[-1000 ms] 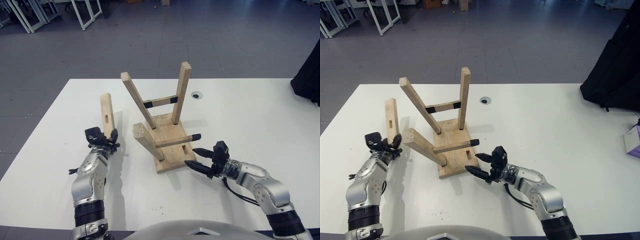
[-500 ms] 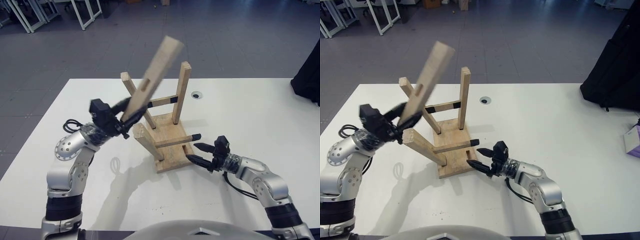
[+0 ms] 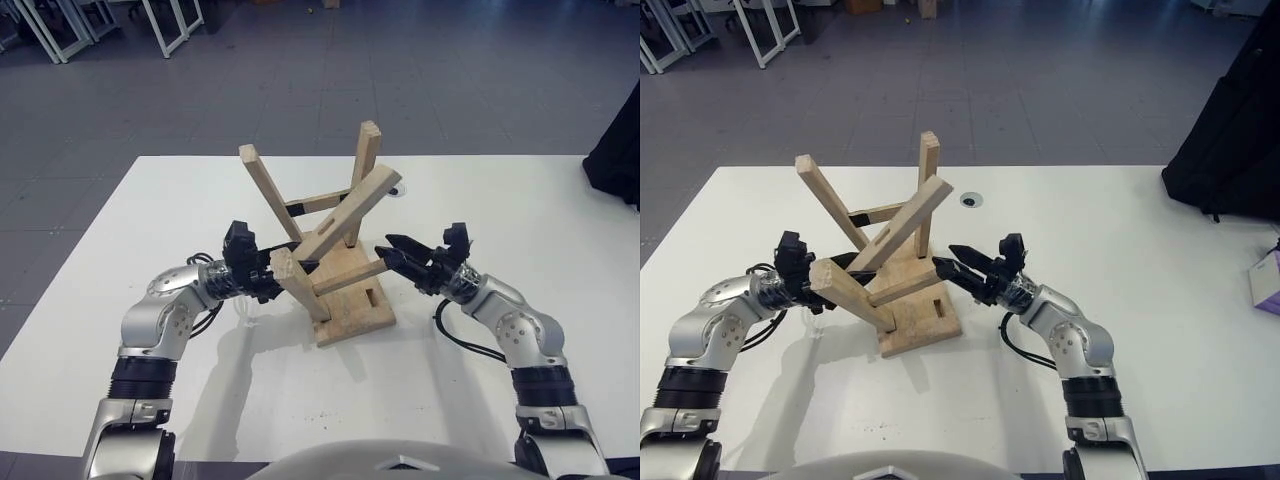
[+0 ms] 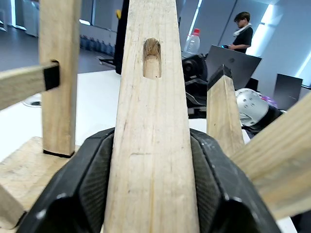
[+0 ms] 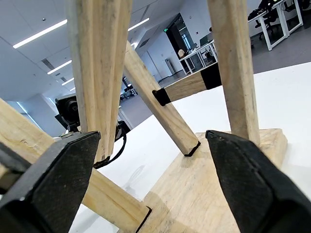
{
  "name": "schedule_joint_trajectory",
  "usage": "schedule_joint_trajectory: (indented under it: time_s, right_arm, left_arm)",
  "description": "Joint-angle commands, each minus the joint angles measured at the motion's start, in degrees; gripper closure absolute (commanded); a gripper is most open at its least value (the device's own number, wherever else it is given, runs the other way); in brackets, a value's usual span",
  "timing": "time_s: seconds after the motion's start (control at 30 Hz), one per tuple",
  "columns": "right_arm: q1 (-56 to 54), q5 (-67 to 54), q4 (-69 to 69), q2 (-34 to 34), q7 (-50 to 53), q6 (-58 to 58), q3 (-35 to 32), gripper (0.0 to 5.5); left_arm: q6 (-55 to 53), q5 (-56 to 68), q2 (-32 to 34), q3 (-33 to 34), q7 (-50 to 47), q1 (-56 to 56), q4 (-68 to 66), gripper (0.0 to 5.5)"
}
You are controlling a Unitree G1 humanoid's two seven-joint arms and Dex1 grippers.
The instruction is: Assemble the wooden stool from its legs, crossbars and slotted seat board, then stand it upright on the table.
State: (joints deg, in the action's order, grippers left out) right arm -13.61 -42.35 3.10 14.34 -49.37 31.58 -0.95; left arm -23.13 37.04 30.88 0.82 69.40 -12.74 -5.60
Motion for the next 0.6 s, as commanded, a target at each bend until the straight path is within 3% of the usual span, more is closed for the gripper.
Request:
schedule_joint_trajectory:
  time_s: [0.03, 0.27, 0.6]
  right_arm:
    - [-3.3, 4.9, 4.8, 0.5, -1.1, -3.3, 1.3, 1.50]
    - [-9.8, 1.6, 9.7, -2.0, -3.7, -1.5, -1.3, 1.50]
    - [-14.2, -0.4, 14.3, -4.0, -10.9, 2.3, -1.4, 1.50]
  left_arm:
    - [1.7, -3.3, -0.3, -1.5, 1.3, -3.1, -4.1, 3.45]
    - [2.0, -5.4, -1.2, -2.7, 3.5, -4.3, -7.6, 3.45]
    - [-8.2, 2.1, -2.2, -0.9, 8.4, -7.6, -8.3, 3.46]
